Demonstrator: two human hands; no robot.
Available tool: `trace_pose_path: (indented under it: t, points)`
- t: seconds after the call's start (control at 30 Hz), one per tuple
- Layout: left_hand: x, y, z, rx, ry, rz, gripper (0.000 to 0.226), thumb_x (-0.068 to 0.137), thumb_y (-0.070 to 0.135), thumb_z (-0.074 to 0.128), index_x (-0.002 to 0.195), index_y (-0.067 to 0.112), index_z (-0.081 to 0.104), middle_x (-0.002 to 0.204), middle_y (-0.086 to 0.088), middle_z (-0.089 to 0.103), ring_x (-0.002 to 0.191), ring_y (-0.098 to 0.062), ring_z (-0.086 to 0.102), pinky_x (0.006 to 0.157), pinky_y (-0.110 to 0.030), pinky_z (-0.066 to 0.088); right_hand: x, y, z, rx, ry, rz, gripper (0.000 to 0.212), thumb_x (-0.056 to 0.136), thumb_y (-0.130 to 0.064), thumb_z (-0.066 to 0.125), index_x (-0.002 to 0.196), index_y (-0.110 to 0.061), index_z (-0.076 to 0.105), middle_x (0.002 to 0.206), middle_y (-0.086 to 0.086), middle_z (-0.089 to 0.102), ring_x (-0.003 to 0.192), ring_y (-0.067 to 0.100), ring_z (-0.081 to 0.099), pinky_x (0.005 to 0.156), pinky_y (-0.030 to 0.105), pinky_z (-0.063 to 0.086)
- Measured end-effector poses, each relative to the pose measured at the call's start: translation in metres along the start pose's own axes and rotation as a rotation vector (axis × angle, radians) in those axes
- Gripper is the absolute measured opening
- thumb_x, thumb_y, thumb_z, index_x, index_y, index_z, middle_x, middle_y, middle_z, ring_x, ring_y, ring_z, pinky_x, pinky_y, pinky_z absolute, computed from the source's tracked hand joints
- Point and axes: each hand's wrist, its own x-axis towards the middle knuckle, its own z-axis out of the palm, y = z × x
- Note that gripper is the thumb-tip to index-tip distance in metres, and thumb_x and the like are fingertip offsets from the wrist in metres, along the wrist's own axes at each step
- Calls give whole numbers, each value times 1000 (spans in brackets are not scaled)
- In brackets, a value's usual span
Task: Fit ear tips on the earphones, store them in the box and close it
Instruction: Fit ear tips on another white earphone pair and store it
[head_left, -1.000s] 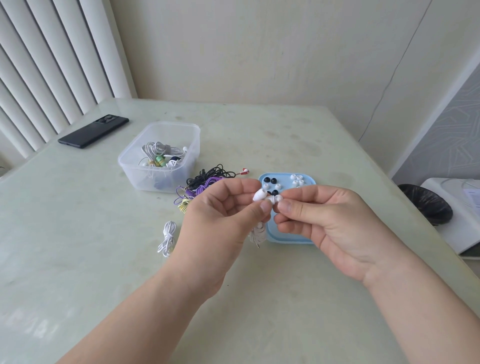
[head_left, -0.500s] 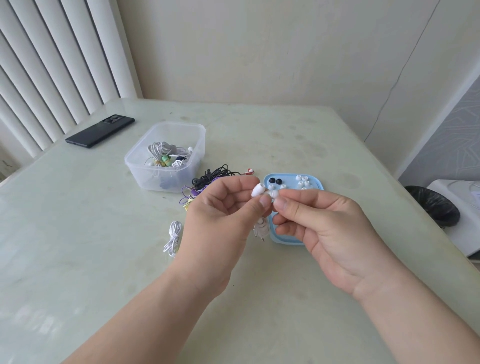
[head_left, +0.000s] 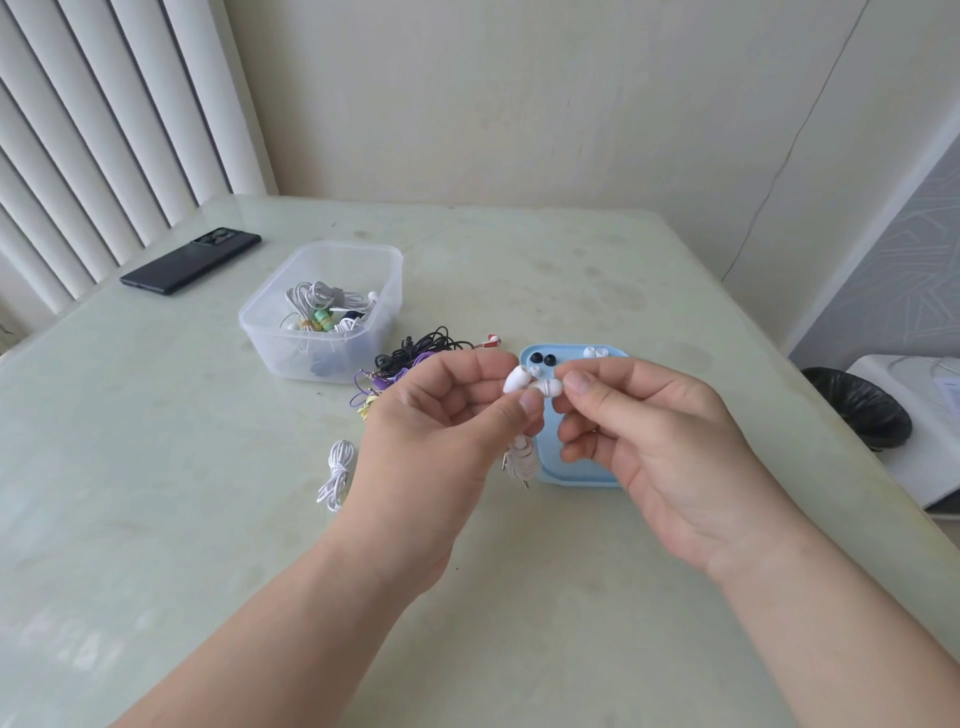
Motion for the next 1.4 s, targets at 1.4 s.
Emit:
trace_pose_path:
  t: [1.4]
  points:
    - [-1, 5, -5, 98, -242, -227, 21, 99, -4, 58, 111, 1, 76, 109, -25, 76, 110, -38, 73, 97, -37, 59, 1, 2, 0, -236, -12, -18, 45, 68, -37, 84, 94, -7, 63, 63, 11, 63, 50, 23, 54, 48, 33, 44]
